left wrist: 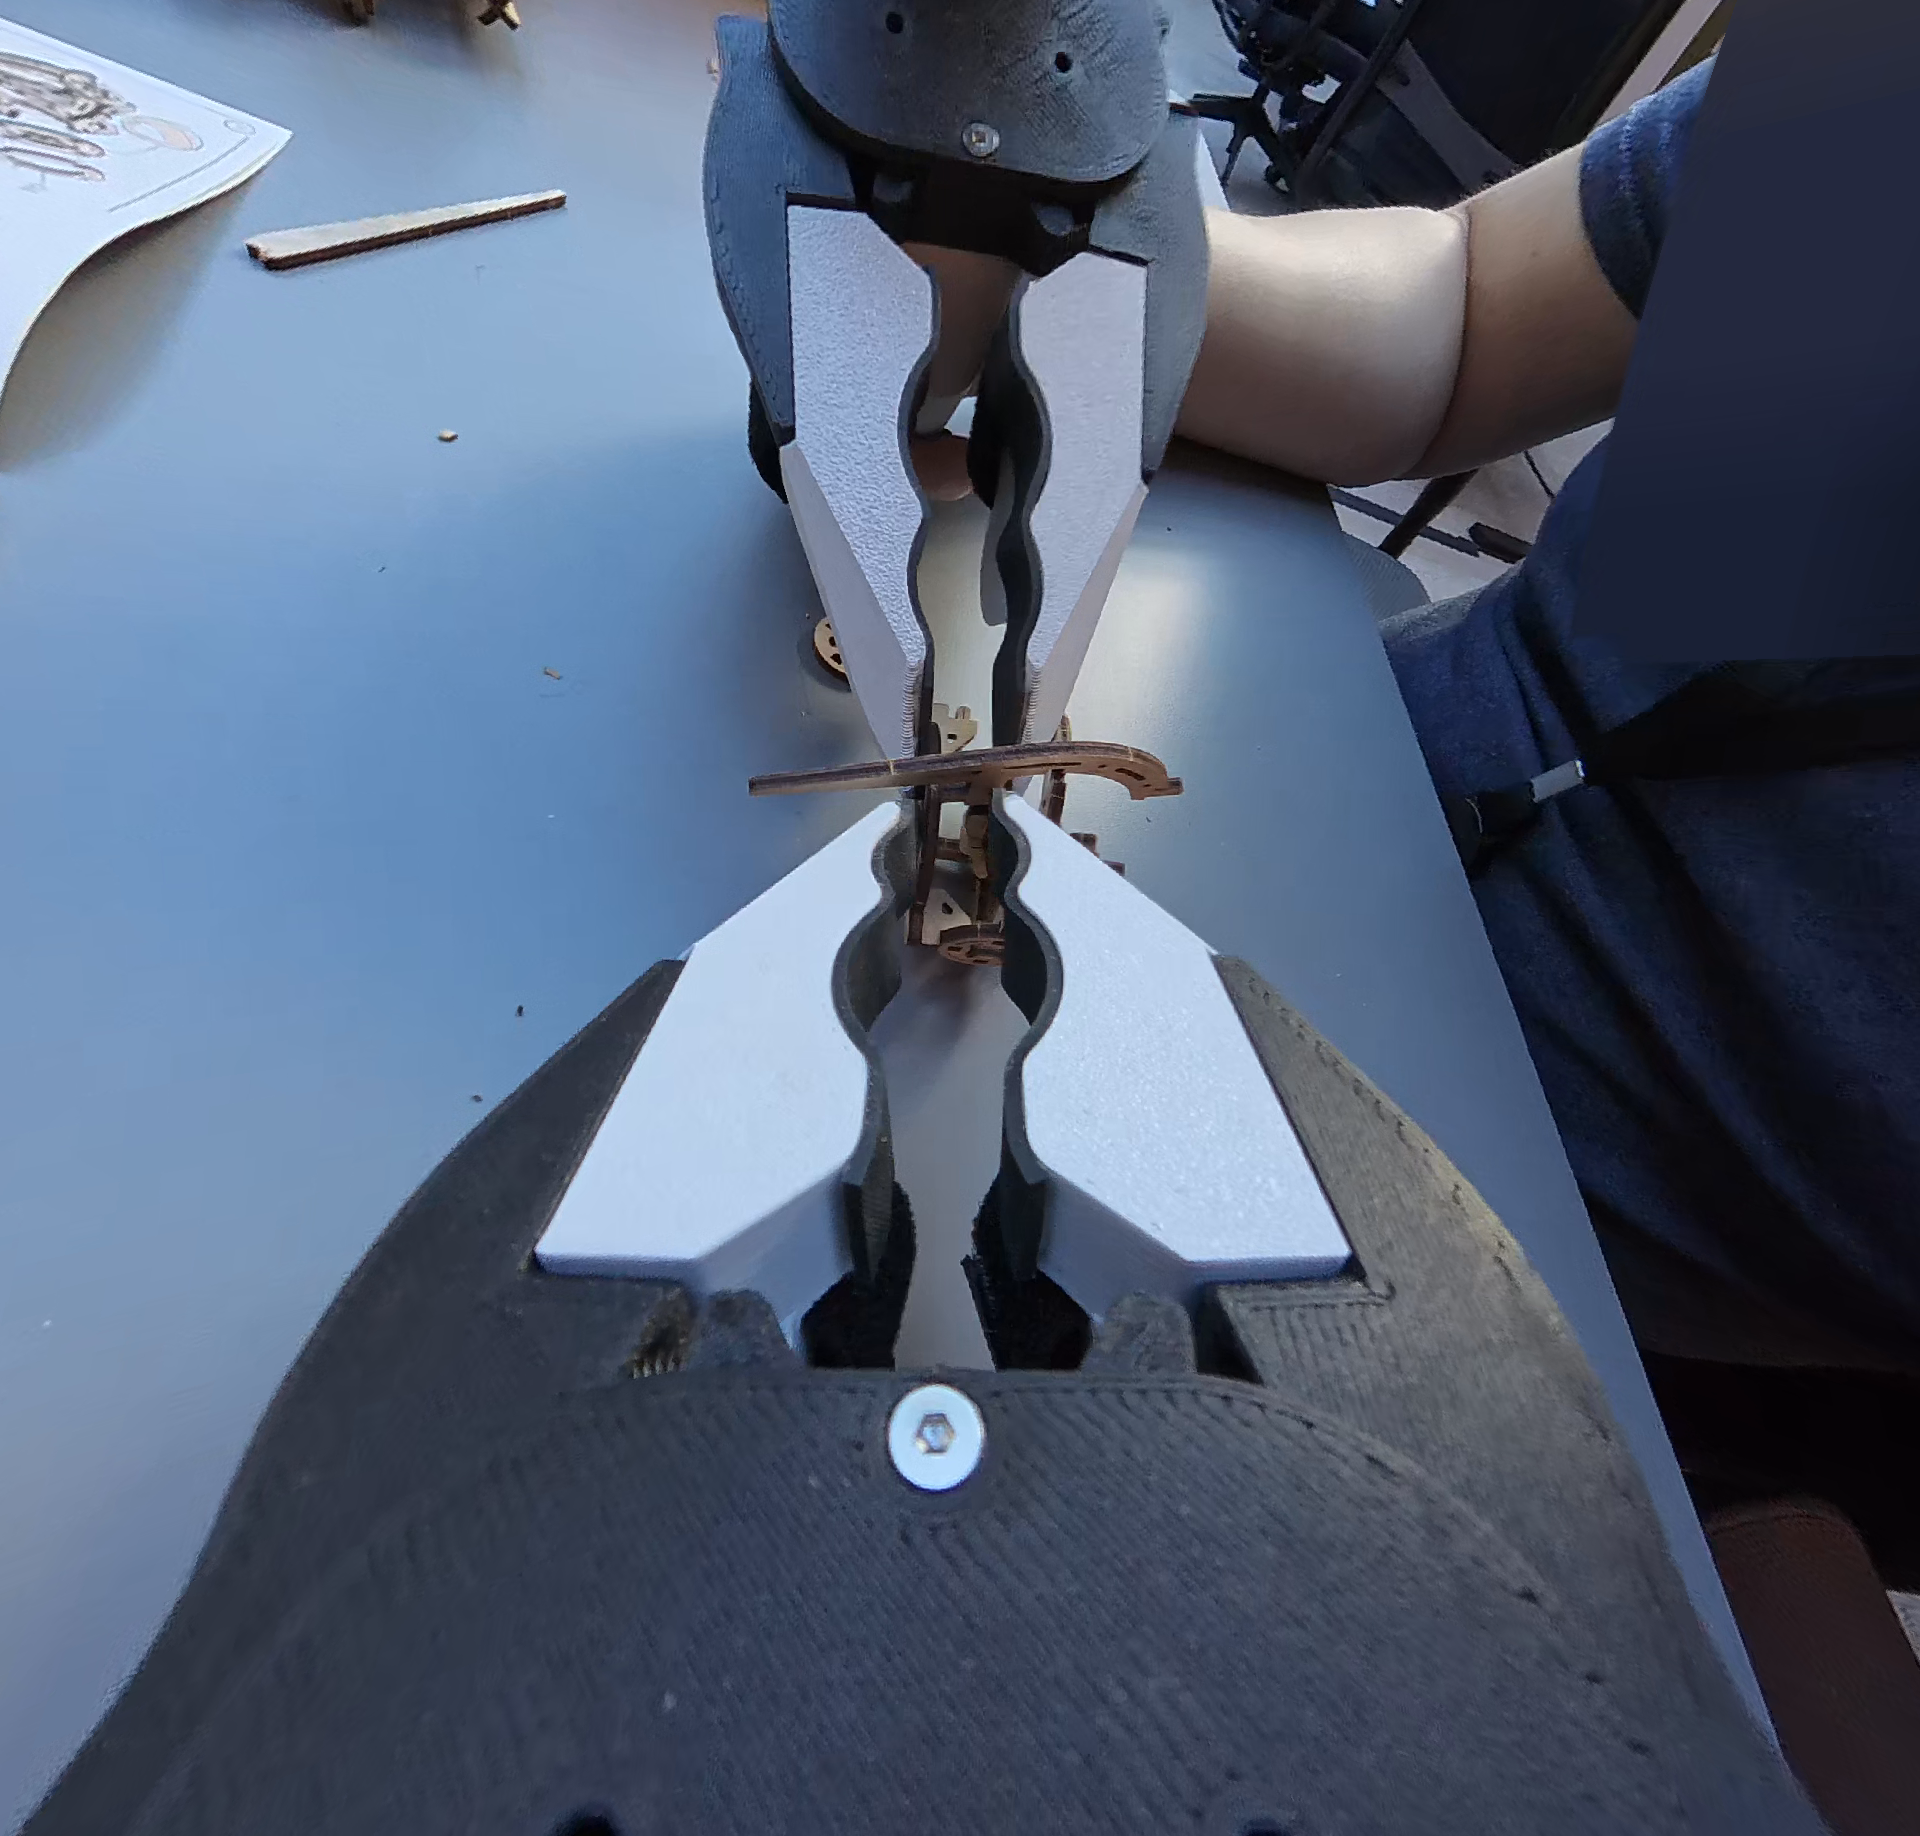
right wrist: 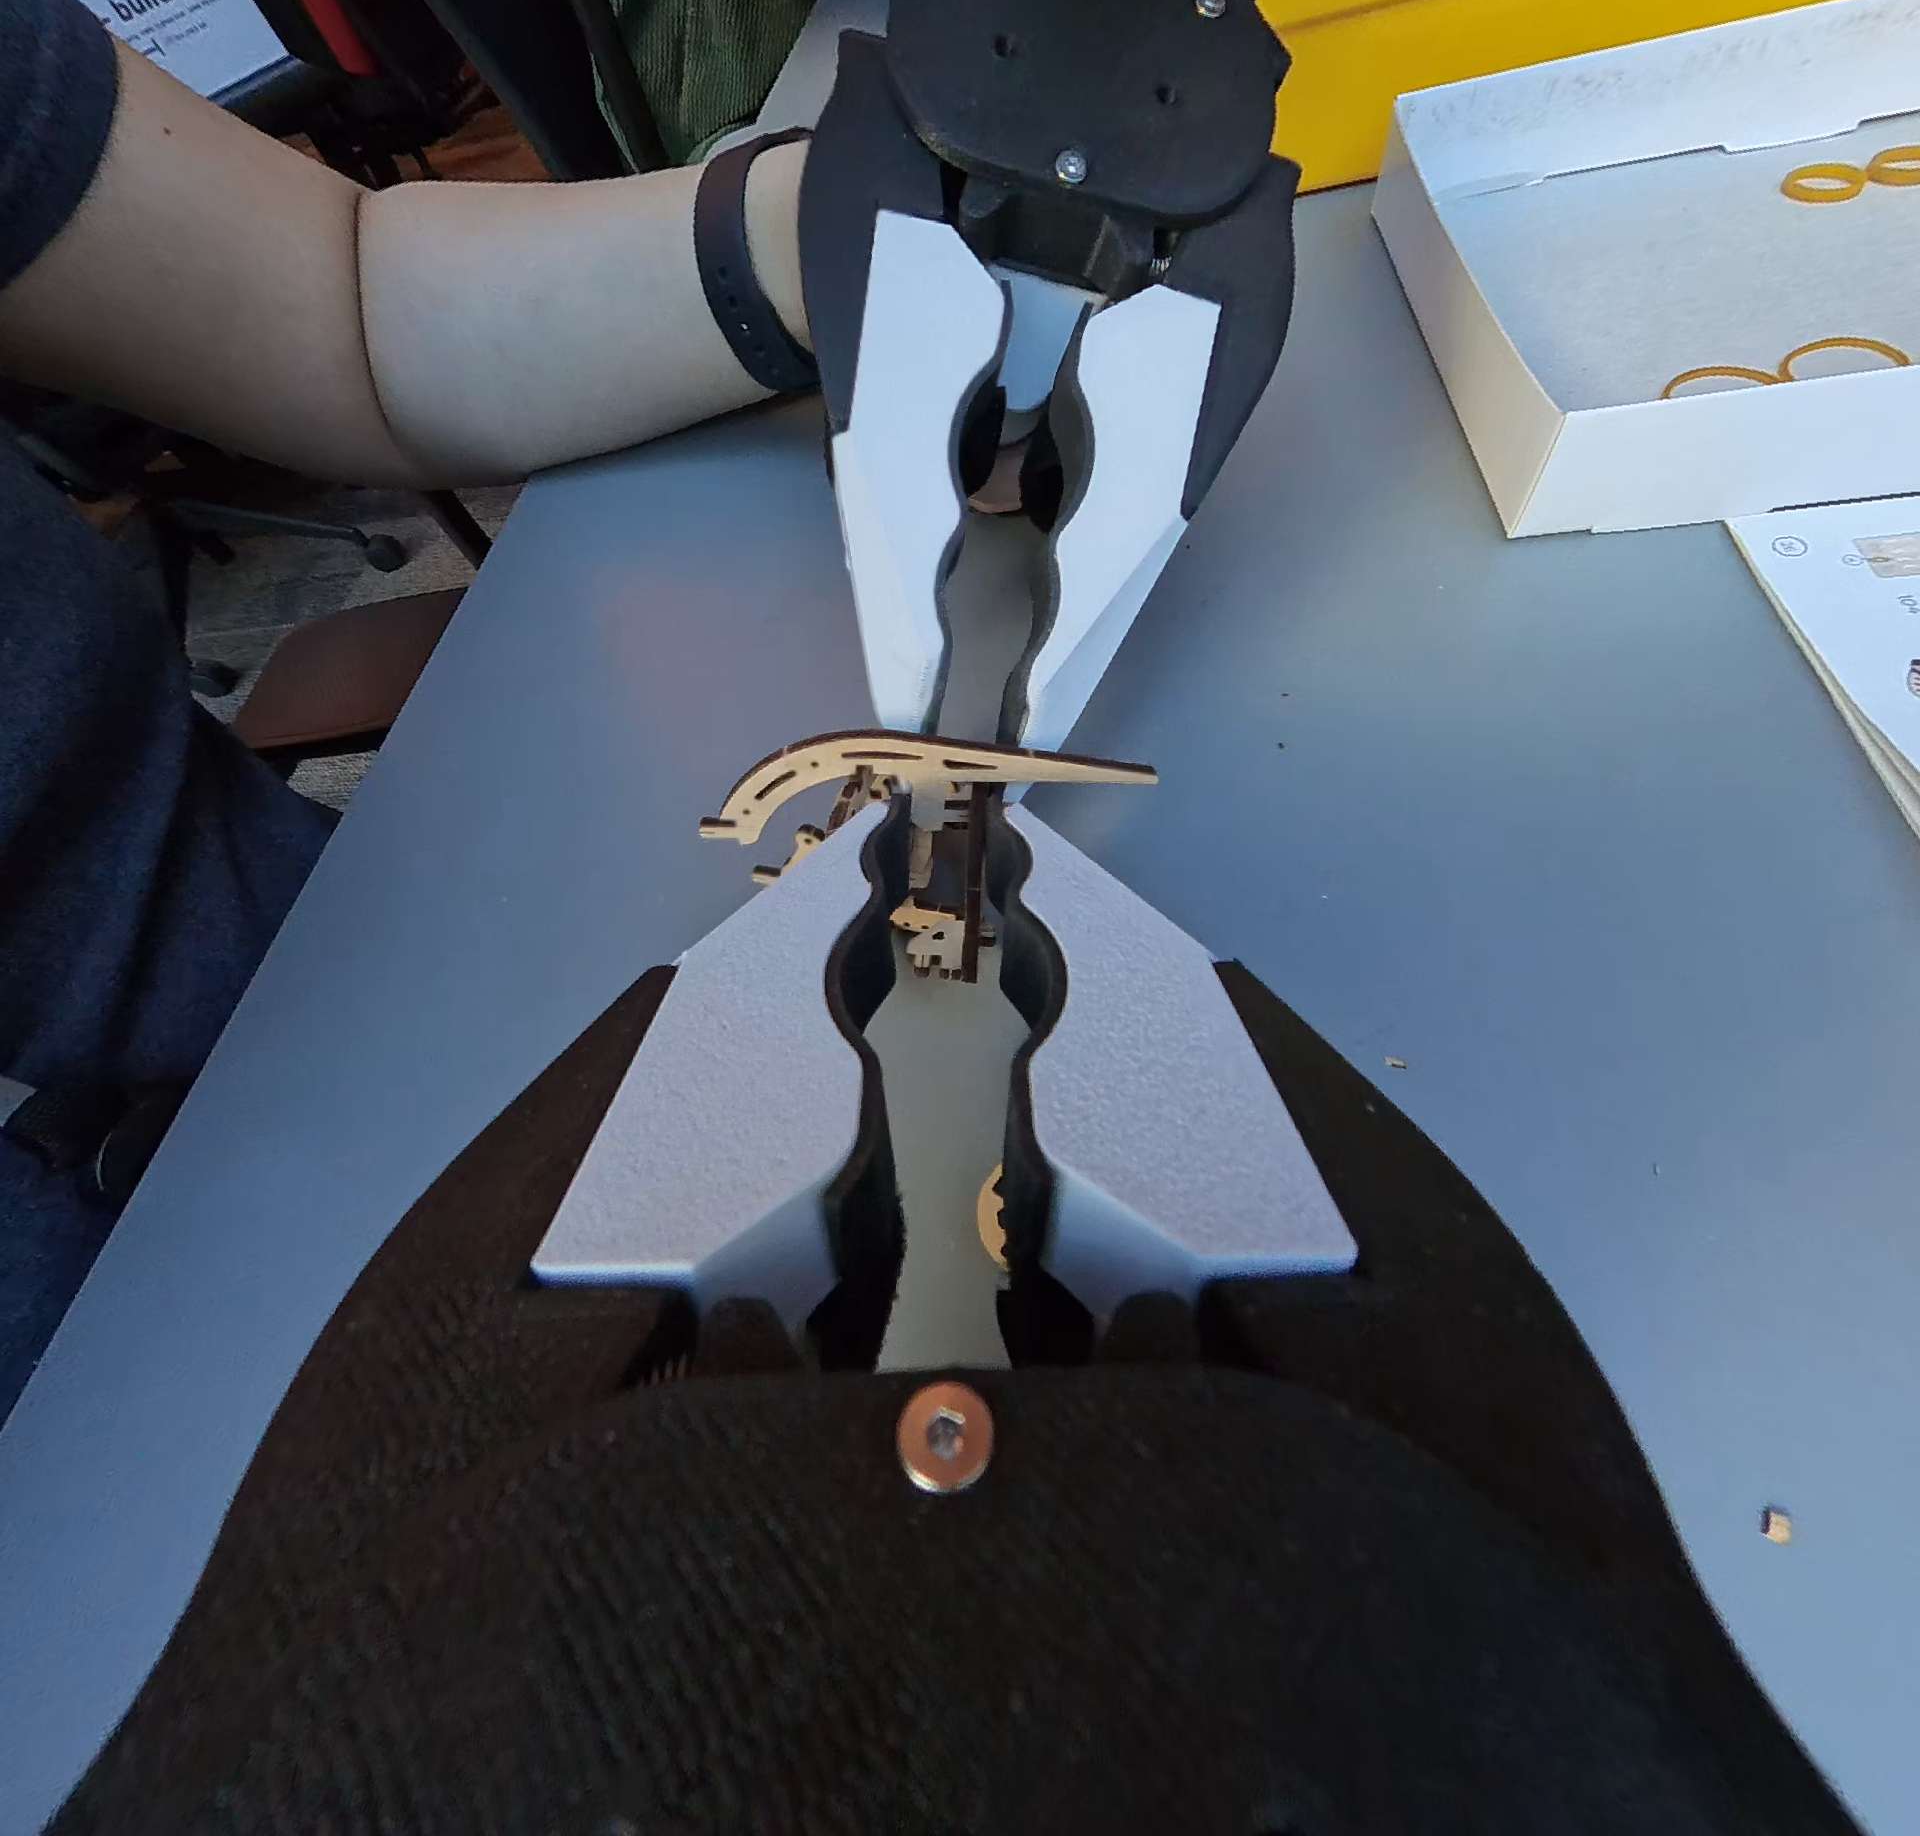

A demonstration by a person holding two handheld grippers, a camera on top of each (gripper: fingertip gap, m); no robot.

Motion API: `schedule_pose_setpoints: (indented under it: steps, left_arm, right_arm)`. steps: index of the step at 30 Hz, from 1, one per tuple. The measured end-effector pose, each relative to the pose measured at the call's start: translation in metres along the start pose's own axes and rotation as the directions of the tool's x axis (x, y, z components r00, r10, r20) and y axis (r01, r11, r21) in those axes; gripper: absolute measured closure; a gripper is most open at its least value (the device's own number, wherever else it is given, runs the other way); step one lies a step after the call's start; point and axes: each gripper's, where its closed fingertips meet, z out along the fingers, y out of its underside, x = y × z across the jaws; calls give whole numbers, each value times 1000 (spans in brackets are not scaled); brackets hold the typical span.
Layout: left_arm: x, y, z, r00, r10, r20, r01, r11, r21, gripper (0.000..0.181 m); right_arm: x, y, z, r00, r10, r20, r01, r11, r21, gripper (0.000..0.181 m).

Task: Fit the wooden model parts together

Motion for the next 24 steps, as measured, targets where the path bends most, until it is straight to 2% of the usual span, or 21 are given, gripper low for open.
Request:
schedule_pose_setpoints:
  steps: [24]
  left_arm:
    - [-2,4,-3,998,-56,-4,56,998,-9,172]
  right_arm:
    - [0,0,1,1000,11,-4,-11,1000,9,168]
